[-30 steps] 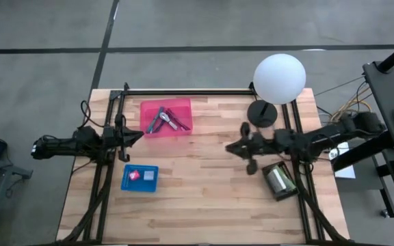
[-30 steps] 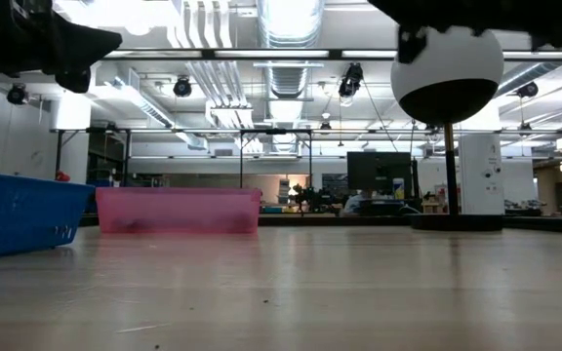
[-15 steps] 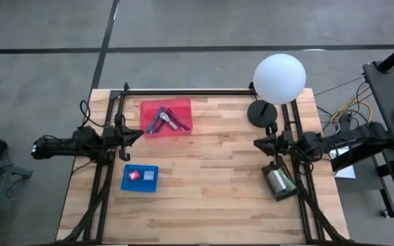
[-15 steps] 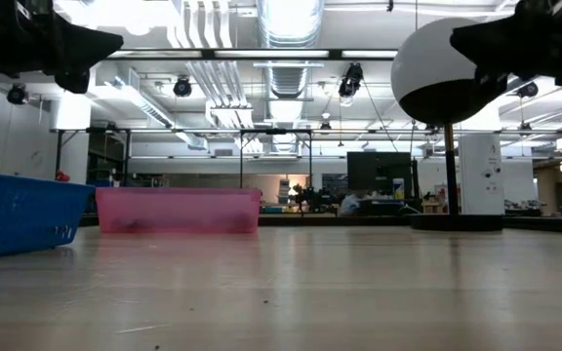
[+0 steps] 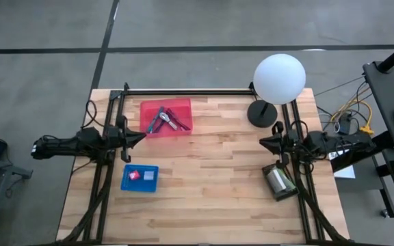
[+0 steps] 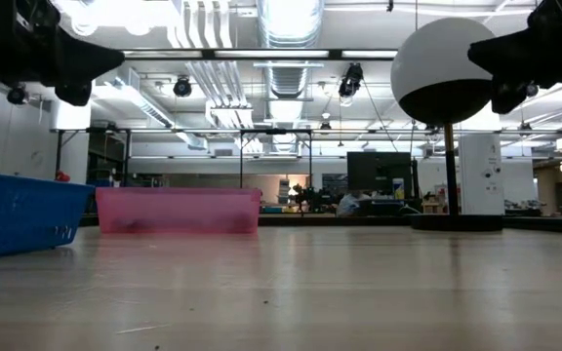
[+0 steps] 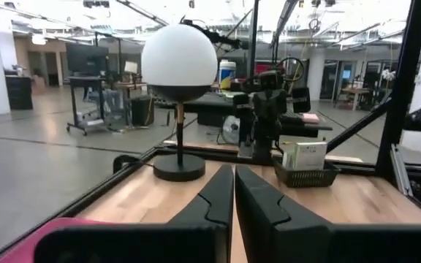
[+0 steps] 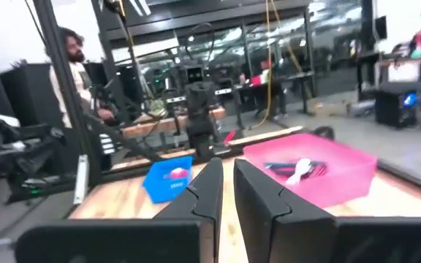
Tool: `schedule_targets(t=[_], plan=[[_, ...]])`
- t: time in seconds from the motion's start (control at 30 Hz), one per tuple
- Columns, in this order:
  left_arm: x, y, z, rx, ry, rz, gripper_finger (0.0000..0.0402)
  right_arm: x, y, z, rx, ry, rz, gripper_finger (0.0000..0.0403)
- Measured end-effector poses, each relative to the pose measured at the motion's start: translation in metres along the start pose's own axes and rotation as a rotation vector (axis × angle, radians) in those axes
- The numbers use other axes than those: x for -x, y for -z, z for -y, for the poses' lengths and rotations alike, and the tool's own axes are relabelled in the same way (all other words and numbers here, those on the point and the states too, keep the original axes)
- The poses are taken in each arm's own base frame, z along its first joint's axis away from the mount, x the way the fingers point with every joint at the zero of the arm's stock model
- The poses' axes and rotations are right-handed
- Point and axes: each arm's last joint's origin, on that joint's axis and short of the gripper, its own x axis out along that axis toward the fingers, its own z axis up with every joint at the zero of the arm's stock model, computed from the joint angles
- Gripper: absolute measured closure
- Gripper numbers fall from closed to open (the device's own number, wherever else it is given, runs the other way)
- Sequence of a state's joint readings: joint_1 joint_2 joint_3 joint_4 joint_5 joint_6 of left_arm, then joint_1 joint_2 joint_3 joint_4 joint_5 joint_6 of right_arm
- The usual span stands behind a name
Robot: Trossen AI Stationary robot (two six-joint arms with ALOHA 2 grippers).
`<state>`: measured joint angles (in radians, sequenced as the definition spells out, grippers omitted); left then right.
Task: Pick and place items into bin
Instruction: Return to Home Position
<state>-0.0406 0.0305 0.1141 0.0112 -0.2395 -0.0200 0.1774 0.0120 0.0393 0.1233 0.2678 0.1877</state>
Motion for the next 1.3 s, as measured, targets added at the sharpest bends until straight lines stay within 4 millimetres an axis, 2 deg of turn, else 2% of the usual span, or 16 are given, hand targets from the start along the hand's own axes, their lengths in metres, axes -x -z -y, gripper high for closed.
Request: schedule_targets(t=[0.2, 0.43, 0.6, 1.3], plan=[[-0.002, 0.009, 0.001, -0.002, 0.024, -0.024, 0.0401, -0.002, 0.012, 0.001, -0.038, 0.006, -0.057, 0.0376], [-0.004, 0.034, 0.004, 0.036, 0.114, -0.082, 0.0402, -0.001, 0.014, 0.002, -0.056, 0.006, -0.065, 0.0376], [-0.004, 0.034, 0.004, -0.021, 0.117, -0.083, 0.0402, -0.001, 0.015, 0.001, -0.035, -0.017, -0.08, 0.0376], [-0.005, 0.035, 0.004, -0.016, 0.114, -0.087, 0.0402, -0.001, 0.019, 0.002, -0.012, -0.012, -0.12, 0.0376]])
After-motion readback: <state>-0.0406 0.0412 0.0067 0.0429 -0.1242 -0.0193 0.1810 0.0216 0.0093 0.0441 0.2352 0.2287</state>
